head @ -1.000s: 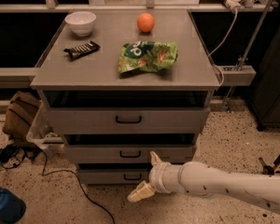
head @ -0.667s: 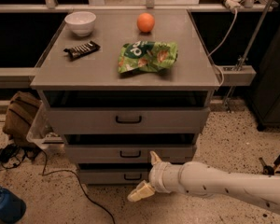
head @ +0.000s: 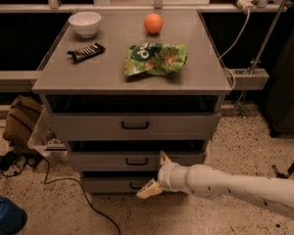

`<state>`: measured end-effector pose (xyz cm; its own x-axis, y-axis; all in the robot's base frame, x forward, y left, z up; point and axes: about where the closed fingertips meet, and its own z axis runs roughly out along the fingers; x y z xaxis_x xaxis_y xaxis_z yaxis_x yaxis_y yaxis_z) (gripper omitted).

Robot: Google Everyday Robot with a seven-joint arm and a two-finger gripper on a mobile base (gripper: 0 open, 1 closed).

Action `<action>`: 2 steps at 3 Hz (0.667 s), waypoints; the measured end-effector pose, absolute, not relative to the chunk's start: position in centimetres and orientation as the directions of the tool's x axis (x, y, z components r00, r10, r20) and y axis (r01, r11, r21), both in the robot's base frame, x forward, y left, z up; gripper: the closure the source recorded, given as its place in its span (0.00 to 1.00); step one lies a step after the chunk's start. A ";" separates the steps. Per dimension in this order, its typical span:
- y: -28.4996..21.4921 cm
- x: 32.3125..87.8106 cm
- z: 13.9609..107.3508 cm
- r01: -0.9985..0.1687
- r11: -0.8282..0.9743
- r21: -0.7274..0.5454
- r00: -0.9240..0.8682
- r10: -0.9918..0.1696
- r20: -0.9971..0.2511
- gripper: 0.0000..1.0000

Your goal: Open middle drawer

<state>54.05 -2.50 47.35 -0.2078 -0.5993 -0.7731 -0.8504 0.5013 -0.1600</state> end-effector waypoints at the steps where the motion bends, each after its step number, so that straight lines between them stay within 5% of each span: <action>1: -2.4 57.0 45.6 -0.835 0.512 -0.203 -0.191 -0.615 -0.765 0.00; 2: -2.1 58.9 44.0 -0.832 0.508 -0.223 -0.187 -0.636 -0.749 0.00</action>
Offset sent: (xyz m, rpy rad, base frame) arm 0.0726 0.0055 -0.0541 -0.0926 -0.0521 -0.0232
